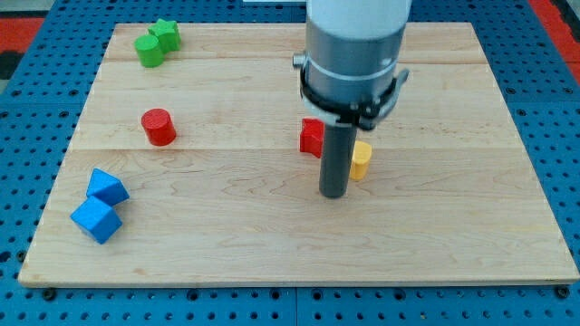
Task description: Move your arm to the bottom center of the board
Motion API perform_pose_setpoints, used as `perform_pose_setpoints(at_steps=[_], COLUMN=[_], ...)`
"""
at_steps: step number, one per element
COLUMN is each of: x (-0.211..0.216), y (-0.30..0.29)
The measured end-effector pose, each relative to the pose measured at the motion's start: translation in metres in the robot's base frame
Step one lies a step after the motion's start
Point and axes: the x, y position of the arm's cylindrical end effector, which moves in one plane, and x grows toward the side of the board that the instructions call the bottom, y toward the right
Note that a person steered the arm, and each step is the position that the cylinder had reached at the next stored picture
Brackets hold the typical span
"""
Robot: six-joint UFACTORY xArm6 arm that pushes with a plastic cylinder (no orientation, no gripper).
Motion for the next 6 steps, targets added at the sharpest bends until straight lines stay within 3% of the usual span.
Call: perform_pose_setpoints(at_steps=[1, 3, 4, 6], x=[-0.01, -0.035, -0.019, 0.094], y=[0.059, -0.017, -0.036, -0.092])
